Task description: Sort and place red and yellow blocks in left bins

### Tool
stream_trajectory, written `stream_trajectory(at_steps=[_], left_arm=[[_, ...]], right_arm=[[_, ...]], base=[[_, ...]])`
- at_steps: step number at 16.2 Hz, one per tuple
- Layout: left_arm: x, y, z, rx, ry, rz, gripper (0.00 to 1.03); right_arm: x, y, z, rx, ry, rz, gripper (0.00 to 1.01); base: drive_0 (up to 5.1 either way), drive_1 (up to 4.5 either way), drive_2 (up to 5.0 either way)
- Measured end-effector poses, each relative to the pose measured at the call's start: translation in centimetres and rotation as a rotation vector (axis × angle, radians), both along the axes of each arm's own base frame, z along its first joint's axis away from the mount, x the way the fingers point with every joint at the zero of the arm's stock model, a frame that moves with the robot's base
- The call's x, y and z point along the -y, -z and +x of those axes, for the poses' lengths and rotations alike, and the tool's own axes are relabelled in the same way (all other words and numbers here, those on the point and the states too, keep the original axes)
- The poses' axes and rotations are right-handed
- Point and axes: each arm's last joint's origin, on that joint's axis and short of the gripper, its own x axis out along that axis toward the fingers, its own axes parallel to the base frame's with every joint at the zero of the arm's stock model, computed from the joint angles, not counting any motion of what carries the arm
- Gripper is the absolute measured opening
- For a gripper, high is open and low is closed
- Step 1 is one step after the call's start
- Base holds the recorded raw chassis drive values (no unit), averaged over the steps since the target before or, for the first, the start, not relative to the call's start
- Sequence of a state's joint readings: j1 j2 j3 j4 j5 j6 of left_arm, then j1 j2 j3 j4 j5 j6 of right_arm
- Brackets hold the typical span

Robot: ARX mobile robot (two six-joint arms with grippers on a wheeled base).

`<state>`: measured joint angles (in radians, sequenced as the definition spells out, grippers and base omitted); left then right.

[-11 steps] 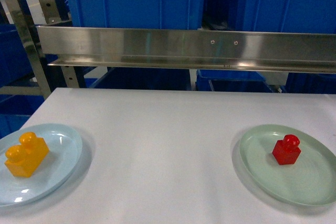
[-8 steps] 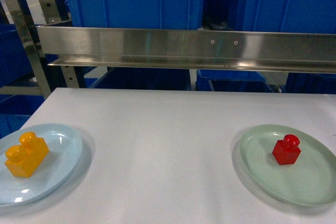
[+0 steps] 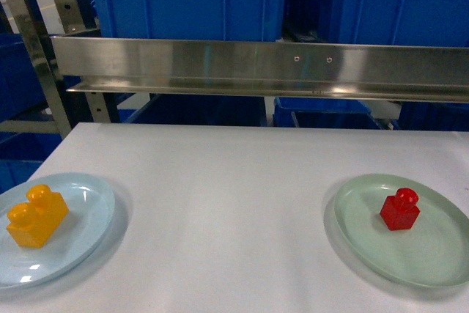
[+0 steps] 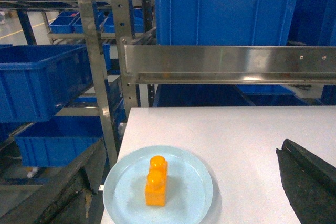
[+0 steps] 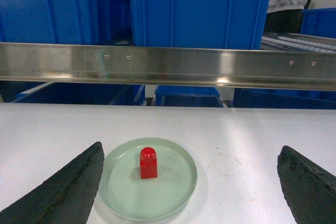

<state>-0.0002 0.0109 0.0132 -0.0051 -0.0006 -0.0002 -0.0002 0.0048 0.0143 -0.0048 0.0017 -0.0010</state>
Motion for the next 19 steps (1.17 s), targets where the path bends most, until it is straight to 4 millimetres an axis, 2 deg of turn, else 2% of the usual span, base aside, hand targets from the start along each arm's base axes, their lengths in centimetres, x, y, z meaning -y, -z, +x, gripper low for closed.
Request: stream_trajectory(at_steps=[15,19], left_arm=[[0.0,0.0,0.0,0.000,0.000,0.000,0.98],[-1.0,0.2,0.6,-0.053,0.001,-0.009,0.98]], right_arm=[[0.0,0.0,0.0,-0.005,-0.001,0.000,0.98],[0.1,0.3,1.2,-0.061,-0.007,-0.010,0.98]], base=[[0.0,0.00,0.0],[0.0,0.00,0.0]])
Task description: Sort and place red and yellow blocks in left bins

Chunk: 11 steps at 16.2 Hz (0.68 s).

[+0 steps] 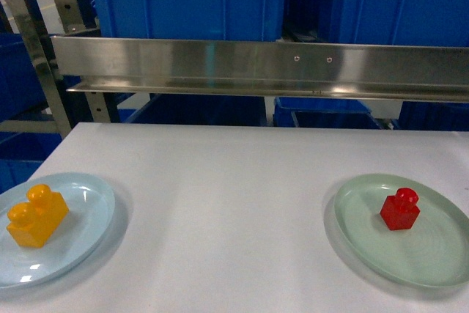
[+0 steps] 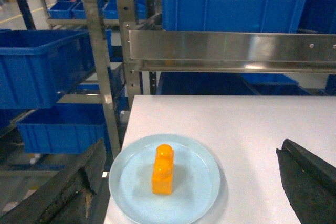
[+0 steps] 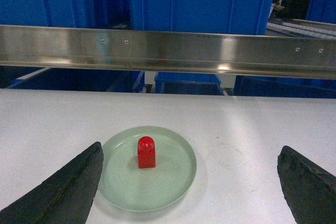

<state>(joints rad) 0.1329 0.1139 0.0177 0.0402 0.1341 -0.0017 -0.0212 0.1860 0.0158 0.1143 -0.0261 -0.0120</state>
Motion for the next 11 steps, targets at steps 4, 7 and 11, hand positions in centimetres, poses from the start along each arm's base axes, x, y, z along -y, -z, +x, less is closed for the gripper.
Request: stream_trajectory(at_steps=[4,7,11], left_arm=[[0.3,-3.3,3.6,0.016,0.145,0.006,0.98],[0.9,-5.1,10.0,-0.103,0.276,0.027,0.98],[1.0,-3.0,16.3,-0.219,0.266,0.035,0.98]], right_arm=[[-1.6,-2.7,4.4,-0.044,0.017,-0.012,0.98],[-3.4,-4.6,10.4,-0.122,0.019,-0.010,0.98],[-4.9,-1.7,17.7,-0.235,-0.010,-0.082,0.98]], base=[[0.0,0.00,0.0],[0.0,0.00,0.0],[0.0,0.00,0.0]])
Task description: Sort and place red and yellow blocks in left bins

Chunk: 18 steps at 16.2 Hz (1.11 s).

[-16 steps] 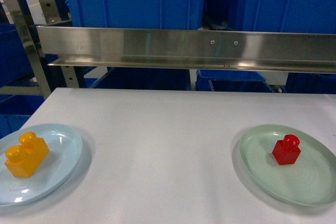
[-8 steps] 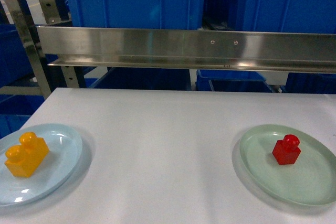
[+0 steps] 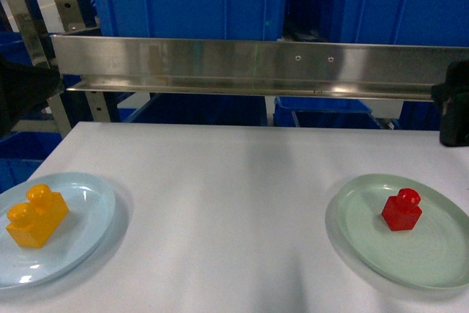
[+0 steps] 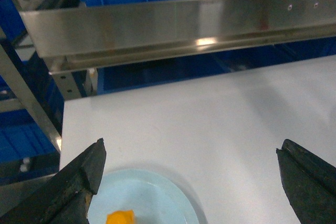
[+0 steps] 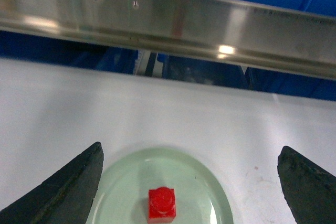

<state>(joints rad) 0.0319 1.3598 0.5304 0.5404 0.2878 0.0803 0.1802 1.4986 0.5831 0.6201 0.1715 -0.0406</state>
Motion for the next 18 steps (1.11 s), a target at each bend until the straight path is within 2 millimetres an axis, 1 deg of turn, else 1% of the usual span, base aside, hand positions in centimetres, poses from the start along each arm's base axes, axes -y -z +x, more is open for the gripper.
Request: stream_trajectory(at_steps=[1,2,3,5,6,7,9,18], left_arm=[[0.3,0.8,0.0,-0.018,0.007,0.000,0.98],[0.6,1.7,-0.4,-0.037,0.023,-0.004,0.98],[0.8,2.6,-0.9,-0.043,0.026,-0.013,0.98],[1.1,5.2,-1.9,-0.085,0.021,-0.016,0.98],[1.1,5.8,-2.4,-0.088,0.007,-0.011,0.98],[0.9,5.9,-2.7,-0.050,-0.021,-0.004,0.98],[0.7,4.6,-2.9,0.042,-0.049,0.002,0.98],[0.7,4.8,-2.8,0.027,-0.053,0.003,0.98]], right_arm=[[0.3,1.6,0.7,-0.036,0.002,-0.035,0.98],[0.8,3.1,1.2,-0.071,0.015,-0.051,0.98],[1.6,4.2,1.2,-0.084,0.031,-0.061,0.98],[2.9,5.7,1.0,-0.067,0.063,-0.072,0.98],[3.2,5.9,0.4,-0.054,0.052,-0.065,0.98],[3.2,5.8,-0.2,-0.044,0.033,-0.057,0.98],[3.2,5.2,-0.3,-0.012,0.024,-0.053,0.98],[3.2,5.3,-0.3,-0.020,0.024,-0.054,0.98]], base=[[0.0,0.00,0.0],[0.0,0.00,0.0],[0.0,0.00,0.0],[0.0,0.00,0.0],[0.0,0.00,0.0],[0.0,0.00,0.0],[0.0,0.00,0.0],[0.0,0.00,0.0]])
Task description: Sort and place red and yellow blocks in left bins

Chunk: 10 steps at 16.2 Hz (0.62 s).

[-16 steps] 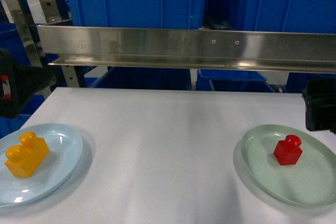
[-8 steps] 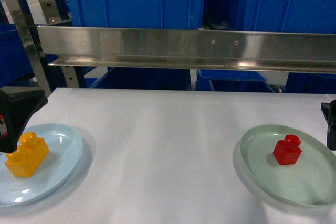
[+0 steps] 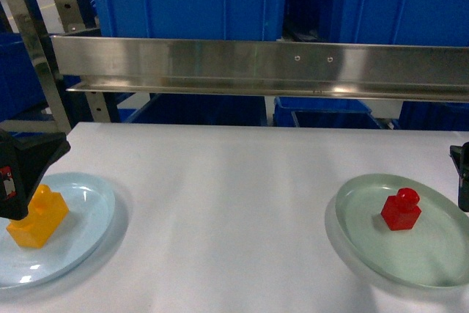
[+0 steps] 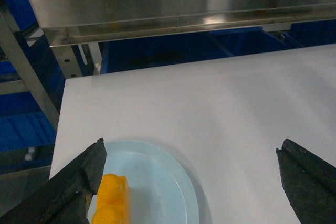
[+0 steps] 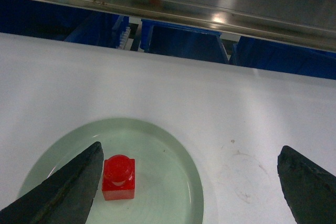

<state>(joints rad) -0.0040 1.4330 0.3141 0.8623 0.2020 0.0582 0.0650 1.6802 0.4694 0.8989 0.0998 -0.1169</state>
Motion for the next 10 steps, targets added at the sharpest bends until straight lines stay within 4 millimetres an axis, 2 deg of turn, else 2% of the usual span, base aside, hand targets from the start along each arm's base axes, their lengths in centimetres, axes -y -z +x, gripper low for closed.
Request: stream_trajectory(at_steps=[2,3,4,5,8,10], left_arm=[[0.0,0.0,0.0,0.000,0.000,0.000,0.98],[0.0,0.0,0.0,0.000,0.000,0.000,0.98],[0.0,0.0,0.0,-0.001,0.000,0.000,0.98],[0.0,0.0,0.0,-0.001,0.000,0.000,0.98],[0.0,0.0,0.0,0.000,0.000,0.000,0.98],[0.0,0.0,0.0,-0.001,0.000,0.000,0.98]], right_arm=[[0.0,0.0,0.0,0.000,0.000,0.000,0.98],[-0.2,0.6,1.2,-0.077,-0.038,0.027,0.98],[-1.0,0.9,4.5,-0.138,-0.058,0.063,0.98],[-1.9,1.4,6.7,-0.231,-0.047,0.115,0.98],[-2.8,3.7,7.2,-0.346,-0.034,0.111,0.98],[-3.2,4.5,7.5,-0.356,-0.025,0.094,0.98]], base=[[0.0,0.00,0.0],[0.0,0.00,0.0],[0.0,0.00,0.0],[0.0,0.00,0.0],[0.0,0.00,0.0],[0.0,0.00,0.0]])
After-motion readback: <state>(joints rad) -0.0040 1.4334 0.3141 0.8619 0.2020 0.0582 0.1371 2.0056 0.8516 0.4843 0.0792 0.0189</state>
